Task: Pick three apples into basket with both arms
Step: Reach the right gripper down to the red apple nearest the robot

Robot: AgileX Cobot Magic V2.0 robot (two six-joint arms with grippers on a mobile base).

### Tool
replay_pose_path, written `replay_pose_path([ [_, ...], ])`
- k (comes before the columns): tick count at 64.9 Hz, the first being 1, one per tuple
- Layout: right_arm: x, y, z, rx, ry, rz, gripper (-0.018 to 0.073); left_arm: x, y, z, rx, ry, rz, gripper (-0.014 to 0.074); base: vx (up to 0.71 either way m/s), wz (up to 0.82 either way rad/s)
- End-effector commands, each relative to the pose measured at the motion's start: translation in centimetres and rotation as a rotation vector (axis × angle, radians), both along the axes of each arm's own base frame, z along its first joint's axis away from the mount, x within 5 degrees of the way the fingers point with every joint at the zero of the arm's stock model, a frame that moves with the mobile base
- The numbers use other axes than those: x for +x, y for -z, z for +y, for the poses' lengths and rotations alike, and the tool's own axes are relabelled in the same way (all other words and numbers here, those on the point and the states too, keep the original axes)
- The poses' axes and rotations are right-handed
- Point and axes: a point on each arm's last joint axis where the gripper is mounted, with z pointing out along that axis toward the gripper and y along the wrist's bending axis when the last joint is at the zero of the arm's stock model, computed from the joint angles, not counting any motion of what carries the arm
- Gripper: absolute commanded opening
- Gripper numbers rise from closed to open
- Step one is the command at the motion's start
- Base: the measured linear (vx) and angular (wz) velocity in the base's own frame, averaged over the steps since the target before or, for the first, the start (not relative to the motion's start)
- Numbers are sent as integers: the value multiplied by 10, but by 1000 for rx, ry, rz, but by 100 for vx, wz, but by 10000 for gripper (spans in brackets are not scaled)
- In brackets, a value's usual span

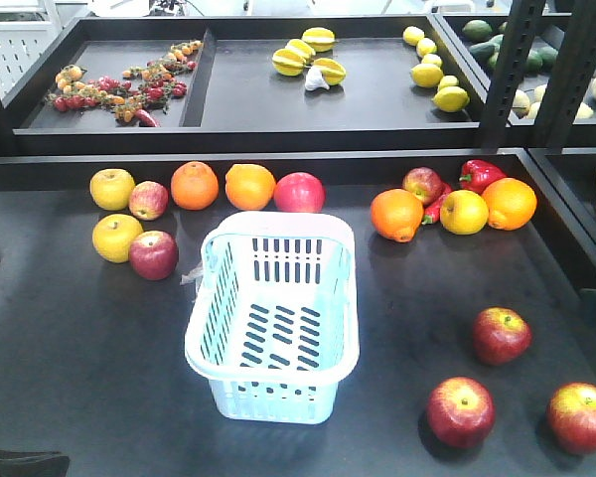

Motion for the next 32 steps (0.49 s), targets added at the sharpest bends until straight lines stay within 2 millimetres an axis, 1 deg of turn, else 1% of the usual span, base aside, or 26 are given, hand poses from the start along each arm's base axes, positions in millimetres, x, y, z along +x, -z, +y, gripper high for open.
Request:
replay_pose_path([
  [1, 12, -10, 2, 17, -27, -31, 719, 5, -11, -1, -51, -34, -56, -8, 0, 0],
  [5, 22, -8, 5, 10, -84, 18, 708, 5, -11, -1, -51, -34, -56, -8, 0, 0],
  [9, 33, -11, 7, 15, -125, 53, 701, 5, -11, -1, -51, -34, -56, -8, 0, 0],
  [15, 55, -12, 11, 30, -188, 131, 695, 5, -11, -1, -51, -34, -56, -8, 0, 0],
  [20, 74, -8, 14, 57, -239, 200, 690, 5, -11, -1, -51, -34, -56, -8, 0, 0],
  [23, 86, -3, 18, 71, -270, 243, 689, 5, -11, -1, -51, -34, -56, -8, 0, 0],
  [28, 107, 12, 30, 67, -321, 319, 687, 5, -12, -1, -51, -35, -57, -8, 0, 0],
  [32, 120, 28, 42, 43, -354, 381, 686, 5, -12, -1, -51, -35, -57, -8, 0, 0],
])
